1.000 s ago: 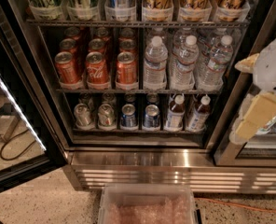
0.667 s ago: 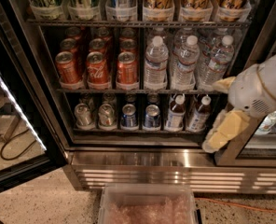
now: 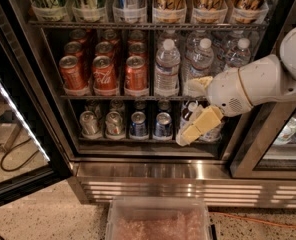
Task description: Pick coke can from middle shelf of fridge
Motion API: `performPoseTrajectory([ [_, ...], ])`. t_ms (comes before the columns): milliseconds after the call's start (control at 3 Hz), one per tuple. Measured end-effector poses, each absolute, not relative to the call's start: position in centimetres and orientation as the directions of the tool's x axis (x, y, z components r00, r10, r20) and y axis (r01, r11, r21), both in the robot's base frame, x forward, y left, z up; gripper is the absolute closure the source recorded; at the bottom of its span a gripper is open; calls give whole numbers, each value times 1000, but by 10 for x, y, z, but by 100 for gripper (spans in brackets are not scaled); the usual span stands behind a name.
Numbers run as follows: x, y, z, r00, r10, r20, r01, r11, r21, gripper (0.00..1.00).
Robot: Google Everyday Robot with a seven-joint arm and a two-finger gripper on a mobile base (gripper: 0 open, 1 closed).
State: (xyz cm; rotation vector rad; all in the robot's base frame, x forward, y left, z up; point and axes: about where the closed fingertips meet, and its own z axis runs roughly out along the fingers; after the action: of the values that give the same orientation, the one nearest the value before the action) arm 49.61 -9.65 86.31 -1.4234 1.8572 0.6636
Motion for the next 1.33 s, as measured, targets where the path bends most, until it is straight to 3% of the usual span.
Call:
performPoseTrajectory([
  [667, 489, -95, 862, -169, -577, -799, -961, 278, 3, 0],
  [1333, 500, -11, 834, -163, -390, -906, -982, 156, 110, 0],
])
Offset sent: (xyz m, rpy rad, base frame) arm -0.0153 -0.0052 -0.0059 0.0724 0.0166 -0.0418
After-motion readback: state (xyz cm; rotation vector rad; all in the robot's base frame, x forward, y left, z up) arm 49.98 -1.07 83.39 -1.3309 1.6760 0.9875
